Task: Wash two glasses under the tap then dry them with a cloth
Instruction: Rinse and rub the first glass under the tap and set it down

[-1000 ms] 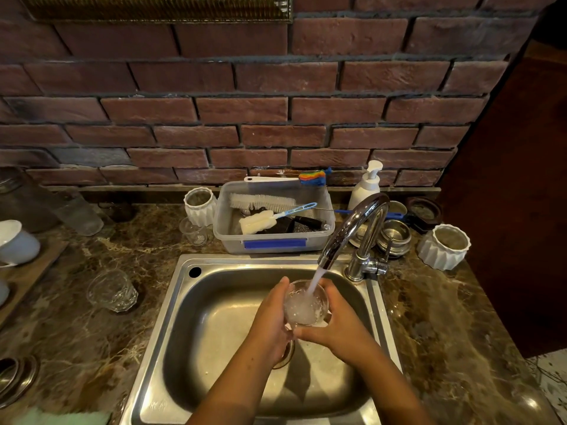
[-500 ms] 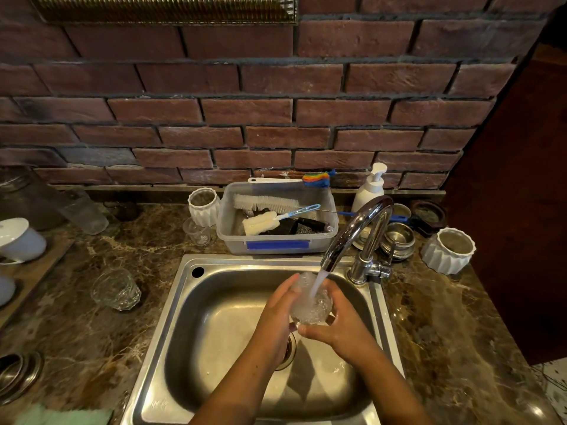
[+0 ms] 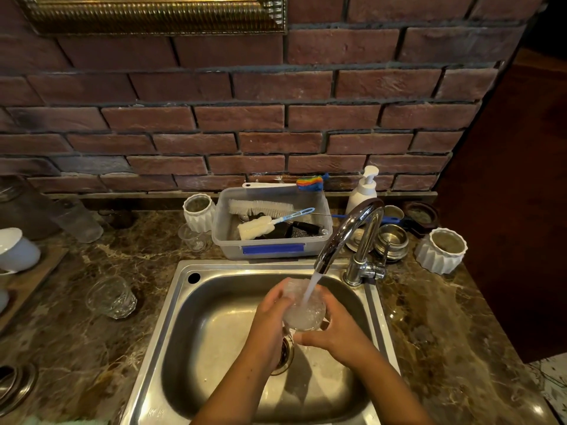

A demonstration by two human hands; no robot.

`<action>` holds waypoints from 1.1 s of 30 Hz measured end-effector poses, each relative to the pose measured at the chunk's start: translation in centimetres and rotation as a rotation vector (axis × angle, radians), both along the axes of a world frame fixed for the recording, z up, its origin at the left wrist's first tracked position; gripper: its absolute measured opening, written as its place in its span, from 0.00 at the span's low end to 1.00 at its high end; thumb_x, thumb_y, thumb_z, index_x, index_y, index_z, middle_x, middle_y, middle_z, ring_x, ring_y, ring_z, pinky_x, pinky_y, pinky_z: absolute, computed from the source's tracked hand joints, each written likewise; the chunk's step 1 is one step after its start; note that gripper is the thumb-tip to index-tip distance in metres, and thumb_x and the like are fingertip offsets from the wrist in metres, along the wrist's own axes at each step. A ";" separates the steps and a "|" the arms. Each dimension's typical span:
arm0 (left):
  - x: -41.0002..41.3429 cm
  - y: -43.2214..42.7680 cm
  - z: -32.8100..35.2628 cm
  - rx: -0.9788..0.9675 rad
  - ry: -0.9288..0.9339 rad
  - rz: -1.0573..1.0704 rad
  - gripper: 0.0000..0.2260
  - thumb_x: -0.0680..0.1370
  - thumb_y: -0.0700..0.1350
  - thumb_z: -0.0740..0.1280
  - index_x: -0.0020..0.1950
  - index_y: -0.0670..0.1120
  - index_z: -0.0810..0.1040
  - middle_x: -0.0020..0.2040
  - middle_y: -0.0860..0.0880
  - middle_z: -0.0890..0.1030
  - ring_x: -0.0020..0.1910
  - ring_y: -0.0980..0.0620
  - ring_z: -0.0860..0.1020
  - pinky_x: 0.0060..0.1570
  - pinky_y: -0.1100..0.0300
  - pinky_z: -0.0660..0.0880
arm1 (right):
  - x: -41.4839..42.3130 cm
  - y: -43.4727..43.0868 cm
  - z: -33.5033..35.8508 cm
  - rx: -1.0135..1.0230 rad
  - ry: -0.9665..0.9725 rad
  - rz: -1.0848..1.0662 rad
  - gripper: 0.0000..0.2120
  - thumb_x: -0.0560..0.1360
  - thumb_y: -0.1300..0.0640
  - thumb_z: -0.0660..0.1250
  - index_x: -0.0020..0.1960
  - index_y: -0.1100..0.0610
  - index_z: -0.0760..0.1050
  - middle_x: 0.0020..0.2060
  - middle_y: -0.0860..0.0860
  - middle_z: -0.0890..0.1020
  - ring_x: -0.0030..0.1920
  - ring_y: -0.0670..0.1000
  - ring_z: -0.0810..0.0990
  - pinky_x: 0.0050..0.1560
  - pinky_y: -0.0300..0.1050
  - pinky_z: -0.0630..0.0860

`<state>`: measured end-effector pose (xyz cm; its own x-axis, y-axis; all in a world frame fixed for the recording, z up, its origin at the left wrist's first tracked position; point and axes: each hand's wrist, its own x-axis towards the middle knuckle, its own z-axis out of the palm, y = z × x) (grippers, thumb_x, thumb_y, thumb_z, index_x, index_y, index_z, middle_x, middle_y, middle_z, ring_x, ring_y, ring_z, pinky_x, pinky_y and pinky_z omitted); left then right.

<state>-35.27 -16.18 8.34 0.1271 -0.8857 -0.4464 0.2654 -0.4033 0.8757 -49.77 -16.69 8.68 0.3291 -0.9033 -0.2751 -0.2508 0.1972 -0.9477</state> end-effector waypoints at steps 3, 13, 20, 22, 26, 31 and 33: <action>-0.1 0.2 0.0 0.006 0.001 -0.006 0.14 0.82 0.46 0.65 0.67 0.56 0.77 0.65 0.51 0.78 0.65 0.47 0.76 0.68 0.39 0.72 | -0.3 0.1 0.0 -0.007 0.002 0.011 0.33 0.67 0.63 0.80 0.61 0.40 0.69 0.59 0.40 0.77 0.59 0.40 0.77 0.48 0.28 0.76; 0.1 0.3 -0.4 -0.017 0.036 -0.007 0.13 0.81 0.45 0.66 0.65 0.53 0.79 0.62 0.48 0.81 0.62 0.46 0.79 0.66 0.41 0.75 | -0.4 0.0 -0.2 0.002 0.012 0.036 0.36 0.65 0.59 0.81 0.65 0.39 0.68 0.61 0.42 0.78 0.63 0.44 0.76 0.56 0.36 0.78; 0.7 0.5 -0.9 0.002 0.062 -0.034 0.12 0.82 0.48 0.64 0.65 0.53 0.80 0.64 0.46 0.81 0.62 0.45 0.79 0.65 0.42 0.76 | -0.2 -0.1 -0.2 0.047 0.006 0.007 0.35 0.64 0.56 0.81 0.66 0.43 0.71 0.59 0.43 0.81 0.60 0.45 0.79 0.56 0.39 0.78; 0.9 0.7 -0.7 -0.014 0.101 -0.053 0.12 0.83 0.46 0.62 0.64 0.50 0.80 0.61 0.44 0.83 0.58 0.46 0.83 0.58 0.48 0.80 | -0.1 0.1 -0.5 0.115 -0.062 -0.011 0.32 0.65 0.58 0.81 0.66 0.46 0.73 0.57 0.46 0.84 0.58 0.47 0.83 0.58 0.46 0.80; 1.2 1.0 -0.5 0.004 0.106 -0.100 0.16 0.84 0.49 0.59 0.71 0.53 0.73 0.63 0.49 0.81 0.58 0.48 0.82 0.49 0.55 0.82 | 0.4 1.0 -0.8 0.217 -0.209 -0.062 0.24 0.70 0.61 0.77 0.63 0.50 0.76 0.56 0.52 0.84 0.58 0.53 0.84 0.55 0.47 0.82; 1.1 2.2 0.2 0.078 0.114 -0.146 0.18 0.83 0.58 0.56 0.68 0.53 0.75 0.61 0.45 0.82 0.57 0.46 0.83 0.51 0.53 0.81 | 1.4 2.6 -0.7 0.416 -0.430 -0.177 0.28 0.71 0.54 0.74 0.69 0.53 0.71 0.60 0.59 0.83 0.58 0.59 0.84 0.52 0.56 0.82; 1.1 2.9 0.5 0.131 0.177 -0.169 0.23 0.83 0.60 0.56 0.59 0.46 0.82 0.53 0.40 0.86 0.52 0.42 0.85 0.47 0.53 0.82 | 1.6 3.5 -0.4 0.475 -0.469 -0.200 0.28 0.73 0.53 0.74 0.70 0.55 0.70 0.60 0.61 0.83 0.58 0.61 0.83 0.52 0.61 0.82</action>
